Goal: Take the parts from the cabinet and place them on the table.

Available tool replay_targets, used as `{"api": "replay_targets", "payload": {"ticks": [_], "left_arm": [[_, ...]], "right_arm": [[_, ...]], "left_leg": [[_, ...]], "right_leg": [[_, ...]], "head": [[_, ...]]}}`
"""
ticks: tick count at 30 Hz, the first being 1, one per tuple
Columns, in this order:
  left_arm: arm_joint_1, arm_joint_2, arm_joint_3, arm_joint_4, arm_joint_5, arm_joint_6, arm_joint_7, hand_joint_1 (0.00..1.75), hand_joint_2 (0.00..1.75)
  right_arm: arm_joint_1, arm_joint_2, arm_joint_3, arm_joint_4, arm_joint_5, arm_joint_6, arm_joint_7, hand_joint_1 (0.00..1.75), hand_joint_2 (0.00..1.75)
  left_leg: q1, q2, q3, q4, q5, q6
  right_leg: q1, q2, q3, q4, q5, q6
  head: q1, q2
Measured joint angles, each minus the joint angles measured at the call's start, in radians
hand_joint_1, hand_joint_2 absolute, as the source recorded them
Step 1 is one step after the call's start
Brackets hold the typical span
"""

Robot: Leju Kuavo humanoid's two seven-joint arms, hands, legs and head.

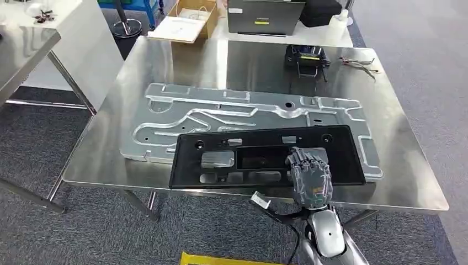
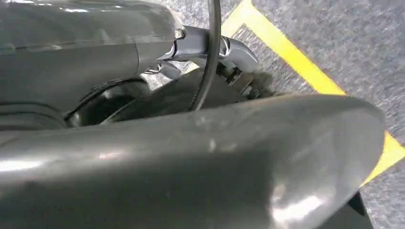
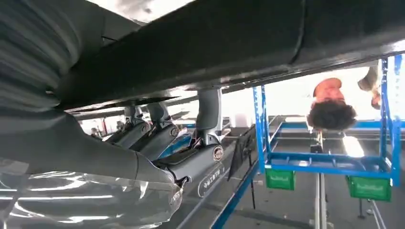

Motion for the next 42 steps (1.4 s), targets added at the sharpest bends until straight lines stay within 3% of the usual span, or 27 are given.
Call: {"api": "replay_targets", "payload": {"ticks": [1,3,4,5,6,8,9,10,13,15,16,18,19,20,22,24,25,28,30,33,34,35,36,38,39,41,42], "left_arm": [[-0.002,0.0,-0.002,0.0,-0.002,-0.001,0.002,0.0,0.0],[-0.001,0.0,-0.005,0.0,-0.002,-0.002,0.002,0.0,0.0],[0.0,0.0,-0.005,0.0,-0.002,-0.002,0.002,0.0,0.0],[0.001,0.0,-0.006,0.0,-0.003,-0.002,0.002,0.0,0.0],[0.001,0.0,-0.006,0.0,-0.004,-0.002,0.002,0.0,0.0],[0.002,0.0,-0.009,0.0,-0.004,-0.002,0.002,0.0,0.0],[0.003,-0.002,-0.011,0.003,-0.004,-0.003,0.002,0.0,0.0],[0.002,-0.002,-0.012,0.002,-0.003,-0.002,0.003,0.0,0.0],[0.0,-0.002,-0.015,0.002,-0.004,-0.003,0.004,0.0,0.0],[-0.001,0.001,-0.016,0.002,-0.004,-0.002,0.004,0.0,0.0],[-0.002,0.001,-0.017,0.002,-0.004,-0.002,0.004,0.0,0.0],[-0.002,0.001,-0.018,0.002,-0.004,-0.001,0.004,0.0,0.0],[-0.001,0.001,-0.018,0.002,-0.004,-0.001,0.005,0.0,0.0],[-0.001,0.002,-0.018,0.002,-0.005,-0.001,0.005,0.0,0.0],[-0.001,0.002,-0.019,0.002,-0.006,0.0,0.007,0.0,0.0],[0.003,0.002,-0.019,0.002,-0.006,0.0,0.009,0.0,0.0],[0.0,0.003,-0.02,0.003,-0.006,0.0,0.011,0.0,0.0],[0.0,0.003,-0.021,0.002,-0.007,0.004,0.013,0.0,0.0],[-0.002,0.001,-0.021,0.002,-0.006,0.009,0.013,0.0,0.0],[-0.006,0.001,-0.021,0.002,-0.005,0.015,0.013,0.0,0.0],[-0.004,0.001,-0.021,0.002,-0.004,0.015,0.013,0.0,0.0],[-0.003,0.001,-0.021,0.002,-0.004,0.015,0.014,0.0,0.0],[-0.002,0.001,-0.021,0.002,-0.004,0.016,0.016,0.0,0.0],[-0.003,0.001,-0.021,0.002,-0.004,0.016,0.016,0.0,0.0],[-0.003,0.0,-0.021,0.002,-0.004,0.016,0.016,0.0,0.0],[-0.005,-0.001,-0.021,0.003,-0.001,0.015,0.02,0.0,0.0],[-0.007,-0.001,-0.021,0.003,-0.001,0.014,0.022,0.0,1.75]], "right_arm": [[-0.002,0.0,-0.003,0.002,0.0,0.0,0.0,1.75,1.75],[-0.002,0.0,-0.008,0.009,0.0,0.0,0.0,1.75,1.75],[-0.001,0.0,-0.008,0.014,0.0,0.0,0.0,1.75,1.75],[-0.001,0.0,-0.008,0.018,0.0,0.0,0.0,1.75,1.75],[-0.001,0.0,-0.01,0.021,0.0,0.0,0.0,1.75,1.75],[-0.002,0.0,-0.013,0.024,0.0,0.0,0.0,1.75,1.75],[-0.002,0.0,-0.014,0.027,0.0,0.0,0.0,1.75,1.75],[-0.003,0.0,-0.014,0.03,0.0,0.0,0.0,1.75,1.75],[-0.003,0.0,-0.014,0.03,0.0,0.0,-0.002,1.75,1.75],[-0.005,0.0,-0.015,0.03,0.0,-0.001,0.0,1.75,1.75],[-0.007,0.001,-0.015,0.03,0.0,-0.001,0.0,1.75,1.75],[-0.006,0.002,-0.015,0.033,0.0,-0.001,0.0,1.75,1.75],[-0.005,0.002,-0.014,0.037,0.0,-0.001,-0.003,1.75,1.75],[-0.004,0.003,-0.014,0.041,0.0,-0.001,-0.003,1.75,1.75],[-0.005,0.009,-0.014,0.048,0.0,-0.001,-0.008,1.75,1.75],[-0.005,0.018,-0.014,0.057,0.0,-0.001,-0.012,1.75,1.75],[-0.006,0.024,-0.014,0.063,0.0,0.0,-0.018,1.75,1.75],[-0.007,0.035,-0.023,0.072,0.0,-0.001,-0.035,1.75,1.75],[-0.006,0.045,-0.032,0.078,0.0,-0.001,-0.046,1.75,1.75],[-0.004,0.056,-0.046,0.087,0.0,-0.001,-0.059,1.75,1.75],[0.0,0.059,-0.051,0.093,-0.001,-0.001,-0.066,1.75,1.75],[0.004,0.063,-0.055,0.098,-0.002,-0.001,-0.074,1.75,1.75],[0.006,0.066,-0.06,0.104,-0.005,-0.001,-0.08,1.75,1.75],[0.004,0.072,-0.075,0.116,-0.016,-0.001,-0.096,1.75,1.75],[0.001,0.077,-0.083,0.124,-0.022,-0.001,-0.104,1.75,1.75],[-0.007,0.087,-0.095,0.145,-0.039,-0.001,-0.115,1.75,1.75],[-0.01,0.093,-0.099,0.156,-0.046,-0.001,-0.12,0.0,1.75]], "left_leg": [[0.0,0.0,0.008,-0.002,-0.007,0.003],[-0.001,-0.003,0.023,-0.002,-0.026,0.003],[-0.002,-0.006,0.034,-0.002,-0.036,0.003],[-0.003,-0.008,0.048,-0.002,-0.046,0.003],[-0.004,-0.01,0.064,-0.002,-0.057,0.002],[-0.006,-0.011,0.097,-0.004,-0.084,-0.001],[-0.008,-0.01,0.109,0.002,-0.094,-0.005],[-0.009,-0.015,0.102,-0.004,-0.098,-0.013],[-0.009,-0.013,0.117,-0.005,-0.099,-0.026],[-0.01,-0.007,0.084,0.076,-0.092,-0.037],[-0.006,-0.006,0.04,0.15,-0.101,-0.044],[0.004,-0.001,-0.055,0.276,-0.173,-0.058],[0.006,0.002,-0.085,0.301,-0.199,-0.061],[0.008,0.003,-0.099,0.288,-0.198,-0.064],[0.011,0.004,-0.077,0.174,-0.119,-0.064],[0.011,0.008,-0.052,0.018,0.049,-0.056],[0.004,0.008,-0.058,0.016,0.018,-0.048],[-0.004,0.002,-0.053,0.02,0.029,-0.029],[0.005,0.002,-0.033,0.0,0.027,-0.019],[0.003,0.002,-0.02,-0.004,0.012,-0.006],[0.002,0.001,-0.015,-0.003,0.006,-0.005],[0.001,-0.001,-0.008,-0.003,0.0,-0.005],[0.0,-0.005,0.002,-0.003,-0.006,-0.005],[-0.003,-0.008,0.024,-0.001,-0.02,-0.008],[-0.003,-0.008,0.029,-0.002,-0.026,-0.01],[-0.007,-0.009,0.023,0.003,-0.03,-0.019],[-0.006,-0.008,0.022,0.002,-0.03,-0.023]], "right_leg": [[0.0,0.0,-0.045,0.061,-0.021,0.002],[-0.001,0.0,-0.138,0.165,-0.097,0.007],[-0.001,0.0,-0.167,0.177,-0.107,0.009],[0.0,0.0,-0.178,0.158,-0.091,0.007],[0.0,0.0,-0.172,0.11,-0.05,0.005],[0.004,0.0,-0.137,-0.052,0.099,-0.012],[0.011,0.0,-0.143,-0.084,0.141,-0.022],[0.016,-0.004,-0.138,-0.1,0.119,-0.024],[0.012,0.002,-0.119,-0.111,0.12,-0.042],[0.004,-0.001,-0.081,-0.127,0.109,-0.053],[0.003,-0.001,-0.07,-0.129,0.1,-0.058],[0.002,-0.002,-0.048,-0.129,0.079,-0.057],[0.001,-0.002,-0.036,-0.129,0.068,-0.056],[0.0,0.0,-0.019,-0.129,0.056,-0.054],[-0.002,0.001,0.014,-0.129,0.032,-0.048],[-0.002,0.001,0.036,-0.129,0.006,-0.038],[0.0,0.005,0.04,-0.123,0.0,-0.029],[-0.005,0.003,0.044,-0.136,-0.011,-0.008],[-0.009,0.001,0.039,-0.105,-0.035,0.002],[-0.01,0.001,-0.103,0.123,-0.119,0.01],[-0.01,0.001,-0.146,0.178,-0.124,0.011],[-0.009,0.001,-0.171,0.189,-0.102,0.011],[-0.009,0.001,-0.17,0.154,-0.054,0.008],[-0.005,0.001,-0.119,-0.011,0.073,-0.005],[0.002,0.0,-0.1,-0.083,0.108,-0.017],[0.007,-0.001,-0.088,-0.107,0.092,-0.027],[0.009,0.0,-0.091,-0.104,0.093,-0.029]], "head": [[0.0,0.0],[0.0,0.0],[0.0,0.0],[0.0,0.0],[0.0,0.0],[0.0,0.0],[0.0,0.0],[0.0,0.0],[-0.002,0.0],[-0.002,0.0],[-0.003,0.0],[-0.002,0.0],[-0.002,0.0],[-0.002,0.0],[-0.002,0.0],[-0.002,0.0],[-0.002,0.0],[-0.002,0.0],[-0.002,0.0],[-0.002,0.0],[-0.002,0.0],[-0.002,0.0],[-0.002,0.0],[-0.001,0.0],[-0.001,0.0],[-0.002,0.0],[-0.002,0.0]]}}
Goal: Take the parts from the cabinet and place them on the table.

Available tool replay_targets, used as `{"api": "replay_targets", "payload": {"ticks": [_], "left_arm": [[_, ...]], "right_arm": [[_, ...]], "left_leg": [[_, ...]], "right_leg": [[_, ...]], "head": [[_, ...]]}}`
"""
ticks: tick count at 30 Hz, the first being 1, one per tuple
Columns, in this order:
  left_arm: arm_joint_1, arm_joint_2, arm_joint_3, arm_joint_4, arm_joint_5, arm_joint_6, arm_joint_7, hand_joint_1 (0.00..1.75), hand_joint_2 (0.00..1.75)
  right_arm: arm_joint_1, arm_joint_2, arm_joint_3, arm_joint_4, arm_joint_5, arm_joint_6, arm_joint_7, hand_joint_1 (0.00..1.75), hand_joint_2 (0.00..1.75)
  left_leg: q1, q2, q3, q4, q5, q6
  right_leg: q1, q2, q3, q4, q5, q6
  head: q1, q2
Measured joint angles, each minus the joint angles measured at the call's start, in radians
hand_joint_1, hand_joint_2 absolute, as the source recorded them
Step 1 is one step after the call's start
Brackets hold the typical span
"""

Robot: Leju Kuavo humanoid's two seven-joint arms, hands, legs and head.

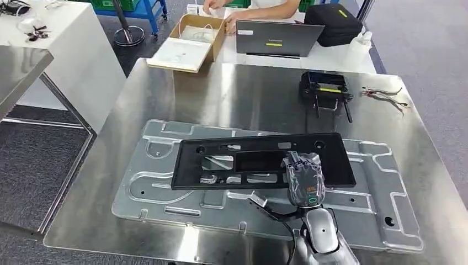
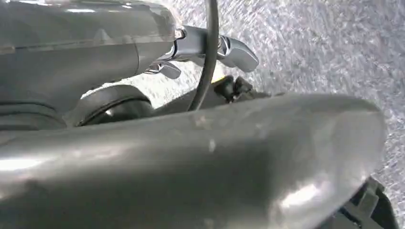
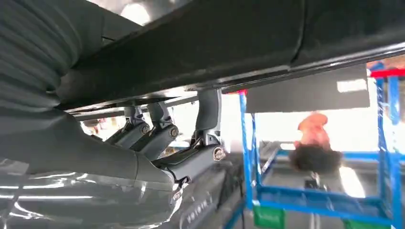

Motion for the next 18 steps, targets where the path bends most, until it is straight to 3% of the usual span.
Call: {"api": "replay_targets", "payload": {"ticks": [1,3,4,5,6,7,8,9,10,12,13,14,15,17,18], "left_arm": [[-0.001,0.0,0.0,0.0,0.0,-0.001,0.0,0.0,1.75],[-0.002,0.002,0.0,0.0,0.003,-0.008,-0.003,0.0,1.75],[-0.002,0.003,0.0,0.0,0.003,-0.01,-0.004,0.0,1.75],[-0.002,0.003,0.0,0.0,0.003,-0.013,-0.004,0.0,1.75],[-0.001,0.004,0.0,0.0,0.003,-0.014,-0.004,0.0,0.0],[-0.001,0.004,0.0,0.0,0.006,-0.014,-0.007,0.0,0.0],[-0.001,0.005,0.0,0.0,0.011,-0.014,-0.008,0.0,0.0],[-0.001,0.005,0.0,0.0,0.019,-0.014,-0.01,0.0,0.0],[-0.001,0.006,0.0,0.0,0.021,-0.014,-0.01,0.0,0.0],[-0.002,0.006,0.0,0.0,0.021,-0.014,-0.011,0.0,0.0],[-0.003,0.005,0.0,0.0,0.021,-0.016,-0.01,0.0,0.0],[-0.002,0.005,0.0,0.0,0.021,-0.016,-0.01,0.0,0.0],[0.0,0.005,0.0,0.0,0.021,-0.015,-0.01,0.0,0.0],[0.001,0.005,0.0,0.0,0.021,-0.015,-0.01,0.0,0.0],[0.001,0.004,0.0,0.0,0.021,-0.015,-0.01,0.0,0.0]], "right_arm": [[-0.003,0.005,-0.008,0.017,-0.009,0.0,-0.007,0.0,1.75],[-0.007,0.012,-0.016,0.041,-0.024,0.0,-0.017,0.0,1.75],[-0.012,0.018,-0.019,0.055,-0.032,0.0,-0.022,0.0,1.75],[-0.016,0.023,-0.022,0.066,-0.037,0.0,-0.026,0.0,1.75],[-0.017,0.028,-0.023,0.076,-0.039,0.0,-0.027,0.0,1.75],[-0.018,0.032,-0.024,0.083,-0.04,0.0,-0.031,0.0,1.75],[-0.019,0.035,-0.027,0.091,-0.043,0.0,-0.034,0.0,1.75],[-0.019,0.038,-0.03,0.096,-0.045,0.0,-0.038,0.0,1.75],[-0.019,0.041,-0.032,0.101,-0.047,0.0,-0.039,0.0,1.75],[-0.025,0.045,-0.036,0.106,-0.05,0.0,-0.042,0.0,1.75],[-0.028,0.047,-0.038,0.109,-0.052,0.0,-0.042,0.0,1.75],[-0.031,0.047,-0.04,0.111,-0.053,-0.001,-0.042,0.0,1.75],[-0.034,0.048,-0.04,0.112,-0.054,-0.003,-0.042,0.0,1.75],[-0.037,0.049,-0.043,0.116,-0.055,-0.004,-0.042,0.0,1.75],[-0.038,0.049,-0.046,0.116,-0.055,-0.004,-0.042,0.0,1.75]], "left_leg": [[0.001,0.0,0.002,-0.004,0.0,-0.005],[-0.001,0.003,0.002,0.012,-0.016,-0.019],[0.001,0.007,-0.016,0.056,-0.046,-0.025],[0.006,0.007,-0.051,0.13,-0.085,-0.03],[0.009,0.008,-0.089,0.21,-0.121,-0.035],[0.011,0.009,-0.123,0.279,-0.145,-0.04],[0.014,0.01,-0.138,0.306,-0.142,-0.043],[0.017,0.011,-0.127,0.282,-0.116,-0.045],[0.019,0.012,-0.097,0.218,-0.075,-0.046],[0.023,0.014,-0.002,0.028,0.01,-0.044],[0.017,0.013,0.011,0.011,-0.015,-0.042],[0.017,0.01,0.013,0.005,-0.009,-0.032],[0.015,0.01,0.01,0.006,-0.009,-0.03],[0.011,0.01,0.011,0.004,-0.008,-0.015],[0.02,0.012,0.017,-0.009,-0.001,-0.004]], "right_leg": [[0.001,0.0,0.0,-0.001,-0.001,-0.003],[-0.012,-0.005,0.017,-0.023,0.006,-0.012],[-0.013,-0.005,0.021,-0.025,0.005,-0.021],[-0.013,-0.005,0.022,-0.024,0.004,-0.023],[-0.012,-0.006,0.023,-0.024,0.002,-0.025],[-0.011,-0.006,0.024,-0.023,0.001,-0.025],[-0.011,-0.006,0.025,-0.023,-0.001,-0.025],[-0.012,-0.005,0.028,-0.021,-0.003,-0.022],[-0.013,-0.004,0.031,-0.019,-0.006,-0.019],[-0.016,-0.002,0.04,-0.011,-0.017,-0.01],[-0.01,-0.002,0.039,-0.008,-0.021,-0.003],[-0.01,-0.001,0.035,-0.004,-0.022,0.002],[-0.009,-0.001,0.036,-0.006,-0.021,0.008],[-0.012,-0.002,0.04,-0.014,-0.017,0.02],[-0.013,-0.002,0.04,-0.01,-0.025,0.025]], "head": [[0.0,0.0],[0.0,0.0],[0.0,0.0],[0.0,0.0],[0.0,0.0],[0.0,0.0],[0.0,0.0],[0.0,0.0],[0.0,0.0],[0.0,0.0],[0.0,0.0],[0.0,0.0],[0.0,0.0],[0.0,0.0],[0.0,0.0]]}}
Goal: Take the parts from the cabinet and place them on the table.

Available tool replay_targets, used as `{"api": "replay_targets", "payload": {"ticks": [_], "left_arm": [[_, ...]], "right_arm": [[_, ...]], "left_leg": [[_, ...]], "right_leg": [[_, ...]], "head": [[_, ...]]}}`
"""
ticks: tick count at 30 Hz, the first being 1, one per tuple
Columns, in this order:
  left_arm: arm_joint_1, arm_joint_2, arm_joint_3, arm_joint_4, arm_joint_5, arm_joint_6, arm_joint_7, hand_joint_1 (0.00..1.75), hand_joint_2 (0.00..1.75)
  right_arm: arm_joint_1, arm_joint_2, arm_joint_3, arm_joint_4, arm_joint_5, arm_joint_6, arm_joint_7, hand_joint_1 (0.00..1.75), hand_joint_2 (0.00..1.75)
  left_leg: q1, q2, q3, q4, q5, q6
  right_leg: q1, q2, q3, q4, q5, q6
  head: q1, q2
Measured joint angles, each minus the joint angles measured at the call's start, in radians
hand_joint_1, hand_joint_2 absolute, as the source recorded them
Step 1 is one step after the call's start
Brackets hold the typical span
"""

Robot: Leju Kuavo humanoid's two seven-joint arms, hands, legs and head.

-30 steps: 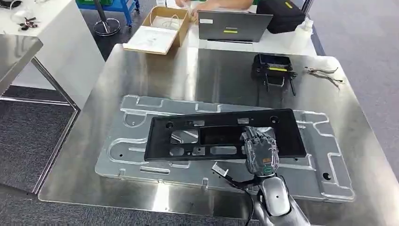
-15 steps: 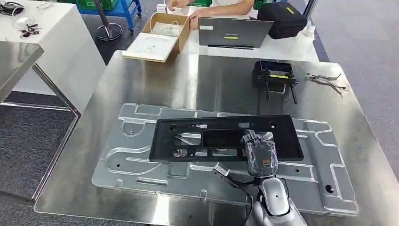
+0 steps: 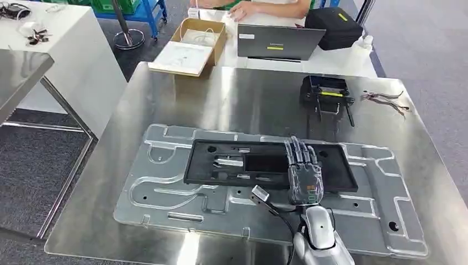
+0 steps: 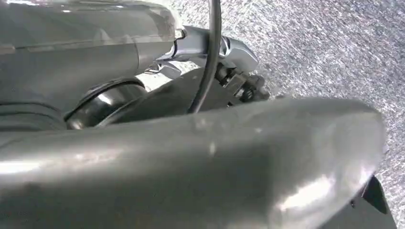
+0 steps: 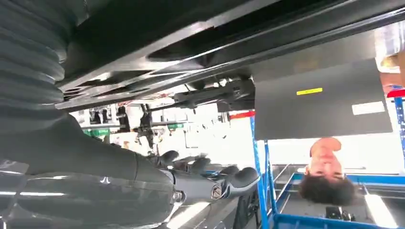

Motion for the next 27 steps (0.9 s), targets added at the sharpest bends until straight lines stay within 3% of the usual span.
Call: {"api": "replay_targets", "payload": {"ticks": [1,3,5,6,7,9,10,11,14,15,16,17,19,20,21,22,23,25,26,27], "left_arm": [[-0.001,0.0,0.0,0.0,0.0,0.0,0.0,0.0,0.0],[-0.001,0.0,0.0,0.0,0.0,0.0,0.0,0.0,0.0],[0.001,0.0,0.0,0.0,0.0,-0.002,0.002,0.0,0.0],[0.002,0.0,0.0,0.0,0.0,-0.002,0.002,0.0,0.0],[0.002,0.0,0.0,0.0,0.0,-0.003,0.002,0.0,0.0],[0.002,0.0,0.0,0.0,0.005,-0.01,0.002,0.0,0.0],[0.003,-0.002,0.0,0.0,0.008,-0.018,0.003,0.0,0.0],[0.001,-0.002,0.001,0.0,0.011,-0.026,0.003,0.0,0.0],[0.004,-0.002,0.002,0.0,0.017,-0.039,0.002,0.0,0.0],[0.004,-0.002,0.002,0.0,0.017,-0.041,0.002,0.0,0.0],[0.004,-0.001,0.002,0.0,0.017,-0.044,0.002,0.0,0.0],[0.006,0.0,0.002,0.0,0.017,-0.047,0.002,0.0,0.0],[0.005,0.0,0.002,0.0,0.018,-0.052,0.001,0.0,0.0],[0.004,0.0,0.002,0.0,0.018,-0.053,0.001,0.0,0.0],[0.004,0.0,0.002,0.0,0.018,-0.053,0.001,0.0,0.0],[0.004,0.0,0.002,0.0,0.018,-0.053,0.001,0.0,0.0],[0.006,0.001,0.002,0.0,0.018,-0.053,0.002,0.0,0.0],[0.005,0.001,0.002,0.0,0.018,-0.054,0.002,0.0,0.0],[0.003,0.001,0.002,0.0,0.018,-0.055,0.002,0.0,0.0],[0.005,0.0,0.002,0.0,0.018,-0.055,0.002,0.0,0.0]], "right_arm": [[0.0,0.0,-0.002,0.003,0.0,0.0,0.0,0.0,1.75],[0.0,0.0,-0.004,0.006,-0.002,0.0,-0.002,0.0,1.75],[0.0,0.0,-0.01,0.01,-0.003,0.0,-0.004,0.0,1.75],[0.0,0.0,-0.012,0.012,-0.003,0.0,-0.004,0.0,1.75],[0.0,0.0,-0.013,0.014,-0.003,0.0,-0.006,0.0,1.75],[-0.002,0.0,-0.016,0.016,-0.006,-0.001,-0.008,0.0,1.75],[-0.005,0.0,-0.016,0.016,-0.006,-0.001,-0.011,0.0,1.75],[-0.008,0.0,-0.017,0.018,-0.008,-0.001,-0.015,0.0,1.75],[-0.01,0.005,-0.017,0.019,-0.009,-0.001,-0.019,0.0,1.75],[-0.011,0.007,-0.018,0.019,-0.009,-0.001,-0.019,0.0,1.75],[-0.012,0.01,-0.018,0.019,-0.009,-0.001,-0.024,0.0,1.75],[-0.013,0.011,-0.02,0.02,-0.009,-0.001,-0.025,0.0,1.75],[-0.013,0.014,-0.021,0.02,-0.009,-0.002,-0.03,0.0,1.75],[-0.013,0.014,-0.023,0.02,-0.009,-0.002,-0.031,0.0,1.75],[-0.013,0.014,-0.025,0.02,-0.009,-0.002,-0.031,0.0,1.75],[-0.013,0.015,-0.026,0.02,-0.009,-0.003,-0.031,0.0,1.75],[-0.015,0.015,-0.027,0.02,-0.009,-0.003,-0.031,0.0,1.75],[-0.015,0.015,-0.029,0.02,-0.009,-0.003,-0.032,0.0,1.75],[-0.015,0.015,-0.03,0.019,-0.009,-0.003,-0.032,0.0,1.75],[-0.015,0.015,-0.032,0.019,-0.009,-0.003,-0.033,0.0,1.75]], "left_leg": [[0.0,0.0,0.003,-0.005,0.002,0.004],[-0.001,0.003,-0.001,-0.005,0.004,0.009],[-0.004,0.003,-0.002,-0.005,0.003,0.011],[-0.005,0.003,0.0,-0.004,0.002,0.011],[-0.005,0.002,0.003,-0.004,0.002,0.011],[-0.005,-0.001,0.007,0.0,0.002,0.009],[-0.005,-0.001,0.006,0.002,0.001,0.007],[-0.014,-0.001,0.0,0.009,-0.001,0.003],[-0.008,-0.001,-0.001,0.001,0.008,-0.012],[-0.014,-0.004,-0.002,0.005,0.006,-0.019],[-0.01,-0.002,-0.01,0.021,-0.019,-0.024],[-0.009,0.0,-0.027,0.074,-0.069,-0.027],[-0.006,0.001,-0.079,0.219,-0.156,-0.032],[-0.005,0.001,-0.098,0.289,-0.188,-0.034],[-0.004,0.001,-0.094,0.308,-0.19,-0.035],[-0.003,0.001,-0.067,0.28,-0.173,-0.034],[-0.002,0.001,-0.02,0.208,-0.141,-0.033],[0.0,0.001,0.098,0.02,-0.083,-0.03],[-0.007,0.0,0.102,-0.003,-0.099,-0.028],[-0.009,-0.002,0.094,-0.005,-0.084,-0.023]], "right_leg": [[-0.002,-0.001,-0.008,0.025,-0.019,0.003],[-0.002,-0.001,-0.081,0.174,-0.1,0.01],[-0.002,-0.001,-0.152,0.311,-0.144,0.012],[-0.002,-0.001,-0.156,0.314,-0.127,0.011],[-0.002,-0.001,-0.137,0.272,-0.091,0.009],[0.0,-0.001,-0.051,0.094,0.003,-0.002],[0.002,0.0,-0.017,0.016,0.023,-0.011],[0.007,-0.002,-0.012,0.001,0.021,-0.013],[0.012,0.001,-0.02,0.006,0.026,-0.02],[0.0,-0.002,-0.018,-0.01,0.036,-0.032],[0.0,-0.008,-0.017,-0.013,0.042,-0.036],[0.0,-0.008,-0.023,-0.014,0.048,-0.044],[0.002,-0.01,-0.038,-0.012,0.056,-0.048],[0.003,-0.012,-0.048,-0.01,0.062,-0.047],[0.004,-0.013,-0.056,-0.008,0.067,-0.046],[0.004,-0.013,-0.063,-0.005,0.072,-0.045],[0.003,-0.012,-0.071,-0.002,0.077,-0.042],[0.002,-0.01,-0.084,0.008,0.086,-0.033],[0.007,-0.01,-0.089,0.01,0.092,-0.025],[0.006,-0.01,-0.09,0.011,0.097,-0.018]], "head": [[0.0,0.0],[0.0,0.0],[0.0,0.0],[0.0,0.0],[0.0,0.0],[0.0,0.0],[0.0,0.0],[0.0,0.0],[0.0,0.0],[0.0,0.0],[0.0,0.0],[0.0,0.0],[0.0,0.0],[0.0,0.0],[0.0,0.0],[0.0,0.0],[0.0,0.0],[0.0,0.0],[0.0,0.0],[0.0,0.0]]}}
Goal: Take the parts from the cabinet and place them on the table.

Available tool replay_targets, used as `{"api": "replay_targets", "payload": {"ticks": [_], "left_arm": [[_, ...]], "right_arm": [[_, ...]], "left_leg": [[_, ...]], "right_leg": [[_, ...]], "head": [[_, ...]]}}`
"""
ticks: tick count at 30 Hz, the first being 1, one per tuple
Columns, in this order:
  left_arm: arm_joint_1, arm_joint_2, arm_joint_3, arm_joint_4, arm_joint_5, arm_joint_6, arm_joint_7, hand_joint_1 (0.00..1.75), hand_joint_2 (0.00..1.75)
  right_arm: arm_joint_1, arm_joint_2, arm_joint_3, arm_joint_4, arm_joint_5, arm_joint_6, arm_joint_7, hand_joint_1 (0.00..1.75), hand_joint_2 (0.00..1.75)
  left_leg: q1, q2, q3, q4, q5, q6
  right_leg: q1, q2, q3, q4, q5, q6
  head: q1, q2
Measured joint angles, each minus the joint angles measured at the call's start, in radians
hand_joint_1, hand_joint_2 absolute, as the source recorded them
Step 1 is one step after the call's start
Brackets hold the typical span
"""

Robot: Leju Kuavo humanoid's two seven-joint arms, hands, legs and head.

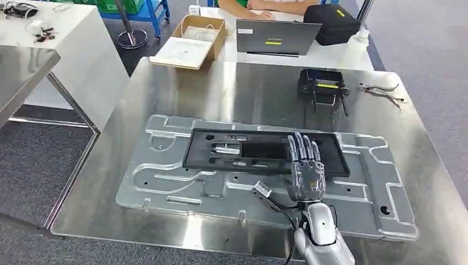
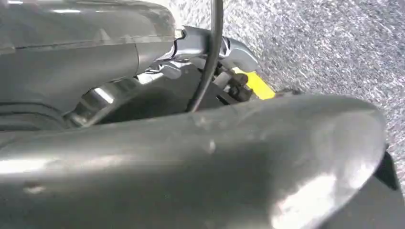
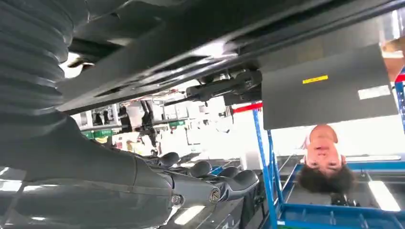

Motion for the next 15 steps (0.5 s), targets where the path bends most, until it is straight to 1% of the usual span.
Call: {"api": "replay_targets", "payload": {"ticks": [1,2,3,4,5,6,7,8,9,10,11,12,13,14,15], "left_arm": [[0.002,0.0,0.0,0.0,0.0,0.0,0.0,0.0,0.0],[0.002,0.0,0.0,0.0,0.0,0.0,0.0,0.0,0.0],[0.003,0.0,0.0,0.0,0.0,0.0,0.0,0.0,0.0],[0.003,-0.001,0.0,0.001,0.0,0.0,0.0,0.0,0.0],[0.001,-0.001,0.0,0.001,0.0,0.0,0.0,0.0,0.0],[-0.001,-0.002,0.0,0.001,0.0,0.0,0.001,0.0,0.0],[0.0,-0.002,0.0,0.001,-0.001,-0.001,0.001,0.0,0.0],[0.001,-0.002,0.0,0.001,-0.001,-0.001,0.002,0.0,0.0],[0.002,-0.002,0.0,0.001,-0.001,-0.001,0.002,0.0,0.0],[0.003,-0.002,0.0,0.001,-0.002,-0.001,0.003,0.0,0.0],[0.003,-0.002,0.0,0.001,-0.003,-0.001,0.003,0.0,0.0],[0.002,-0.002,0.0,0.001,-0.003,-0.002,0.003,0.0,0.0],[0.001,-0.002,0.0,0.001,-0.003,-0.002,0.003,0.0,0.0],[-0.001,-0.003,0.0,0.001,-0.003,-0.002,0.003,0.0,0.0],[-0.001,-0.005,0.0,0.001,-0.004,-0.002,0.003,0.0,0.0]], "right_arm": [[0.001,0.0,0.0,0.0,0.0,0.0,0.0,0.0,1.75],[0.003,0.001,0.0,0.001,0.0,0.0,0.0,0.0,1.75],[0.006,0.001,0.0,0.001,0.0,0.0,0.0,0.0,1.75],[0.009,0.001,-0.002,0.003,0.0,0.0,0.0,0.0,1.75],[0.011,0.001,-0.003,0.003,0.0,0.0,0.0,0.0,1.75],[0.012,0.001,-0.003,0.004,0.0,0.0,0.0,0.0,1.75],[0.012,0.001,-0.004,0.005,0.002,0.001,0.0,0.0,1.75],[0.013,0.001,-0.004,0.006,0.002,0.001,0.0,0.0,1.75],[0.014,0.001,-0.004,0.008,0.003,0.0,-0.001,0.0,1.75],[0.013,0.001,-0.004,0.008,0.003,0.0,-0.001,0.0,1.75],[0.011,0.001,-0.004,0.008,0.003,0.0,-0.001,0.0,1.75],[0.008,0.001,-0.005,0.009,0.003,0.0,-0.001,0.0,1.75],[0.005,0.001,-0.005,0.009,0.004,0.0,-0.001,0.0,1.75],[-0.002,0.001,-0.005,0.008,0.005,0.0,-0.001,0.0,1.75],[-0.007,0.001,-0.005,0.008,0.006,0.0,-0.001,0.0,1.75]], "left_leg": [[-0.001,0.0,-0.004,0.003,0.004,0.005],[-0.005,0.0,-0.008,0.006,0.01,0.013],[-0.006,0.0,-0.014,0.002,0.022,0.02],[0.002,0.007,-0.024,-0.005,0.04,0.03],[0.002,0.007,-0.035,-0.005,0.051,0.038],[0.002,0.008,-0.051,-0.004,0.062,0.044],[-0.001,0.009,-0.068,-0.004,0.074,0.045],[-0.003,0.01,-0.083,-0.003,0.085,0.046],[-0.005,0.01,-0.102,-0.001,0.096,0.046],[-0.007,0.011,-0.119,0.001,0.106,0.046],[-0.008,0.011,-0.132,0.004,0.114,0.045],[-0.009,0.011,-0.143,0.008,0.121,0.044],[-0.01,0.01,-0.152,0.01,0.127,0.043],[-0.011,0.01,-0.157,0.013,0.135,0.04],[-0.015,0.008,-0.161,0.014,0.142,0.033]], "right_leg": [[-0.001,-0.001,0.0,-0.002,0.007,0.006],[-0.004,-0.001,0.001,-0.008,0.017,0.014],[-0.004,0.0,-0.002,-0.015,0.029,0.021],[-0.009,0.003,-0.01,-0.006,0.011,0.025],[-0.009,0.004,-0.028,0.02,-0.039,0.029],[-0.009,0.005,-0.047,0.076,-0.102,0.031],[-0.01,0.005,-0.07,0.158,-0.165,0.035],[-0.01,0.005,-0.086,0.229,-0.203,0.037],[-0.01,0.005,-0.094,0.288,-0.218,0.038],[-0.009,0.005,-0.076,0.297,-0.199,0.036],[-0.008,0.005,-0.039,0.267,-0.163,0.032],[-0.006,0.005,0.012,0.212,-0.129,0.028],[-0.002,0.006,0.075,0.134,-0.11,0.019],[0.003,0.007,0.144,0.037,-0.132,0.006],[0.007,0.006,0.181,-0.027,-0.155,-0.002]], "head": [[0.0,0.0],[0.0,0.0],[0.0,0.0],[0.0,0.0],[0.0,0.0],[0.0,0.0],[0.0,0.0],[0.0,0.0],[0.0,0.0],[0.0,0.0],[0.0,0.0],[0.0,0.0],[0.0,0.0],[0.0,0.0],[0.0,0.0]]}}
